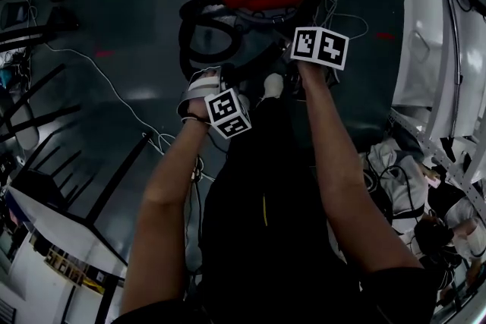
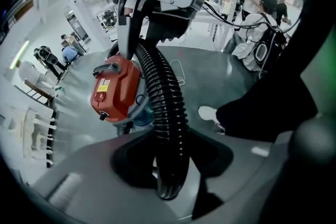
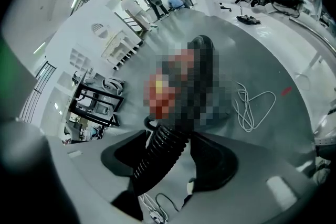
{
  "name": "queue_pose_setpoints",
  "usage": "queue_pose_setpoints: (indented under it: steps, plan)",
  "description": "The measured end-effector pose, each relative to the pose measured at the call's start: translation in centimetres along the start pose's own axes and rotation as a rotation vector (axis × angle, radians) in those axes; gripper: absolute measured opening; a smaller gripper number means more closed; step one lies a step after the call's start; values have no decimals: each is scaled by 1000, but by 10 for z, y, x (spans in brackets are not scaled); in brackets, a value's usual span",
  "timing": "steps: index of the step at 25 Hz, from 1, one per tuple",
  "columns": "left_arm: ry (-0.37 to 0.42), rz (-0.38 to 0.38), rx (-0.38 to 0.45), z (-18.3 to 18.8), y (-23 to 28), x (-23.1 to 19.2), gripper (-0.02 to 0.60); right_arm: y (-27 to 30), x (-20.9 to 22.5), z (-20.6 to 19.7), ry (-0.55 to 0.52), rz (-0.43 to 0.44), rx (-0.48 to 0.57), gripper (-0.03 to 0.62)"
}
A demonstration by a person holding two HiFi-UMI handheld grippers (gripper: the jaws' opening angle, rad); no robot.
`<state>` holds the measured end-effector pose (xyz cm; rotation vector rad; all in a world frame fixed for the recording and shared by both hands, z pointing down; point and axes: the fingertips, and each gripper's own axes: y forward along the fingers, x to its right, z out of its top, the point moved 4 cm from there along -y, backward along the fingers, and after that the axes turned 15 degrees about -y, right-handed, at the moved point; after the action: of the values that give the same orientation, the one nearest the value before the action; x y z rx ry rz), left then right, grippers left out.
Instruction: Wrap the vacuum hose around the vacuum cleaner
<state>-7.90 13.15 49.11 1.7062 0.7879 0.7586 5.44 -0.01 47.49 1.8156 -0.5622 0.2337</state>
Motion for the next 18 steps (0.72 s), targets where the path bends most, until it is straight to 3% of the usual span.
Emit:
queue_pose_setpoints:
  steps: [8, 14, 18]
  plan:
    - [195, 100, -28, -1, -12, -27, 172, 0, -4, 4, 63, 57, 14, 272]
    - [259, 91, -9, -1, -16, -36, 173, -1, -7, 7, 66, 50, 13, 273]
    - [365, 97, 30, 2, -16, -38, 176, -5, -3, 4, 66, 45, 12, 273]
